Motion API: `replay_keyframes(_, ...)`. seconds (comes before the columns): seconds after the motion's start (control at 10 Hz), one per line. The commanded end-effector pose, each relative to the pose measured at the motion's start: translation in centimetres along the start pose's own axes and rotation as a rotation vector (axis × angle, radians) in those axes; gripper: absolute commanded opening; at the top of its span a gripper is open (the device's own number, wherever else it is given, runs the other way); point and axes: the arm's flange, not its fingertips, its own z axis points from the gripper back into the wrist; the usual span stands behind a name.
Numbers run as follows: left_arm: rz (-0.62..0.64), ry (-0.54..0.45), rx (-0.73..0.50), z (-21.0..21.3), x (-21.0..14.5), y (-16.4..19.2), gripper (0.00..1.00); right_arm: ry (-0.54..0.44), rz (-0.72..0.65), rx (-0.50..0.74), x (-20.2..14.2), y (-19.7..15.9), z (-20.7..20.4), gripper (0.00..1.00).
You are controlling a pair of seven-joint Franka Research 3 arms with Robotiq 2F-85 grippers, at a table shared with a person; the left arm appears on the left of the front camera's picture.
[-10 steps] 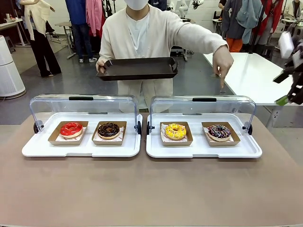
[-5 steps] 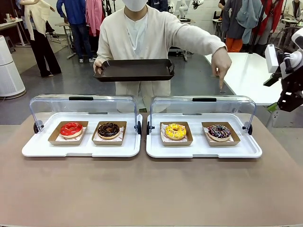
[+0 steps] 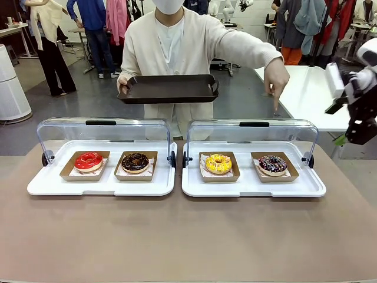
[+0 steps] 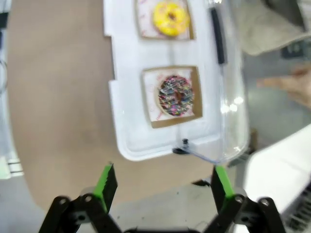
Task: Provide the desired donut to the person.
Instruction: Pick up and lift the Paper togo box containing the Donut pointed at by the person.
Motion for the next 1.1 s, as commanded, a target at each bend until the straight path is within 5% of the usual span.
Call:
replay_keyframes(0.0,-0.008,-0.005,0.011,0.1,0.1,0.0,1.0,0.042,0.065,0.133,3.3,-1.3,-1.3,1.0)
replay_keyframes(0.2,-0.008,-0.005,0.011,0.1,0.1,0.0,1.0,0.102,0.111,0.27,5.8,-1.6,-4.7,1.0)
replay_keyframes(0.6,-0.008,-0.005,0.011,0.1,0.1,0.0,1.0,0.186,0.047,0.263,6.7,-1.0,-13.0,1.0)
replay_keyframes(1.0,-0.008,-0.005,0.011,0.1,0.1,0.0,1.0,0.157,0.053,0.3,6.7,-0.5,-14.4,1.0)
